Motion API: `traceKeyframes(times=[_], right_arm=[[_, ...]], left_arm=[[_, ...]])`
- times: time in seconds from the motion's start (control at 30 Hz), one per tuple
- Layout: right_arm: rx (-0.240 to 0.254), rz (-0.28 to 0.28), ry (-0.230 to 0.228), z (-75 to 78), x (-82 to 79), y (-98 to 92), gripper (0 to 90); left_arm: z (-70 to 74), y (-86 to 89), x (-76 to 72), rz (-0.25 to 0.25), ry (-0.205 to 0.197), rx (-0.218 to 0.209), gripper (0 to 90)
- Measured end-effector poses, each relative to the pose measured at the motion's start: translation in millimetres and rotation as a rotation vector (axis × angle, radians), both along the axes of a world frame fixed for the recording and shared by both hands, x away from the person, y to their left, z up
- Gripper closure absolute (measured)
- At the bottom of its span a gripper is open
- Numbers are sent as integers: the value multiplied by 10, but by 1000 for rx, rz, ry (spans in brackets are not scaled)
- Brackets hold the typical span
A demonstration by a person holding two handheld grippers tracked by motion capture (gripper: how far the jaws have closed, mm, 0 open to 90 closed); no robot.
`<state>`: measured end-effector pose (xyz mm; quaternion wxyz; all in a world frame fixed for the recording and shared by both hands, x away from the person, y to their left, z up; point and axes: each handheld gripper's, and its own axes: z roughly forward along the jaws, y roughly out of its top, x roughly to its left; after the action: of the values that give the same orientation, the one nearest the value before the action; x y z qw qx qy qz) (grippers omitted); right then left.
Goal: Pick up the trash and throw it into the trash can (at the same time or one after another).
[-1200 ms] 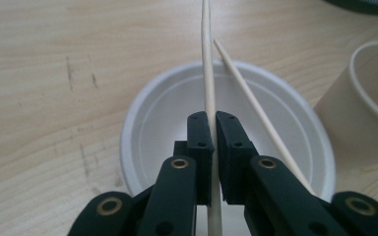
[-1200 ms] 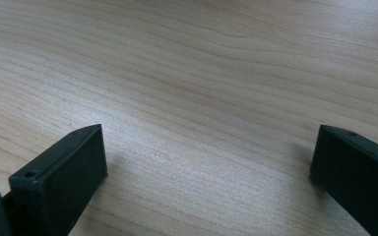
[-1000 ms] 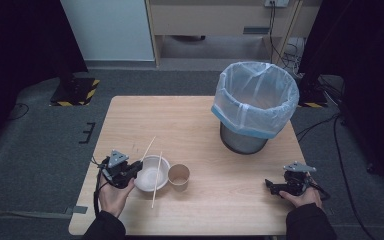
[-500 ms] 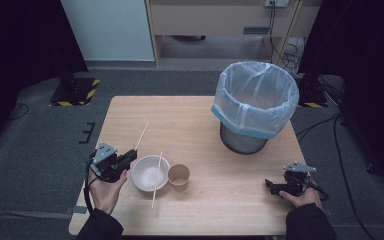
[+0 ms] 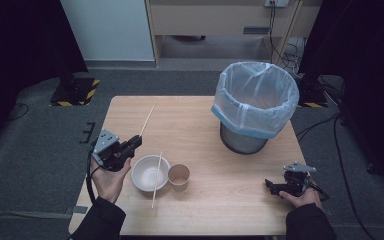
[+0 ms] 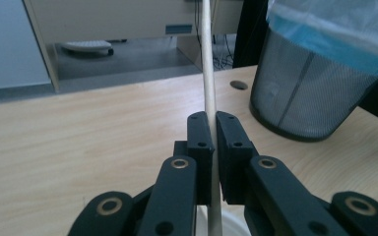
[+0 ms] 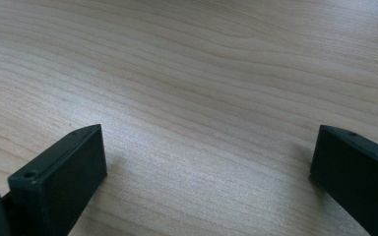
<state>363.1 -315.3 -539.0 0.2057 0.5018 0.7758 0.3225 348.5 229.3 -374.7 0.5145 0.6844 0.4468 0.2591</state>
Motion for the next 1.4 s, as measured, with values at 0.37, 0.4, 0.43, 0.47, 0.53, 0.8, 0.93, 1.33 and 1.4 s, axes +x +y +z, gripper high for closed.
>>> traceKeyframes(times=[0.37, 0.4, 0.43, 0.47, 0.53, 0.8, 0.93, 1.33, 1.4], right_arm=[[0, 0, 0, 0, 0, 0, 7], [0, 0, 0, 0, 0, 0, 7], [0, 0, 0, 0, 0, 0, 7], [0, 0, 0, 0, 0, 0, 7], [0, 0, 0, 0, 0, 0, 7], [0, 0, 0, 0, 0, 0, 7], [0, 0, 0, 0, 0, 0, 7], [4, 6, 2, 0, -4, 9, 7], [6, 6, 2, 0, -4, 11, 7]], left_arm=[[437, -201, 162, -25, -97, 7, 852], [471, -226, 176, -28, -104, 12, 852], [502, -251, 192, -32, -109, 14, 852], [531, -279, 207, -35, -116, 13, 852], [614, -359, 255, -46, -130, 7, 852], [761, -648, 399, -90, -154, 0, 852], [811, -783, 462, -110, -165, -1, 851], [1015, -1268, 685, -169, -219, 20, 852], [1052, -1338, 711, -182, -217, 5, 852]])
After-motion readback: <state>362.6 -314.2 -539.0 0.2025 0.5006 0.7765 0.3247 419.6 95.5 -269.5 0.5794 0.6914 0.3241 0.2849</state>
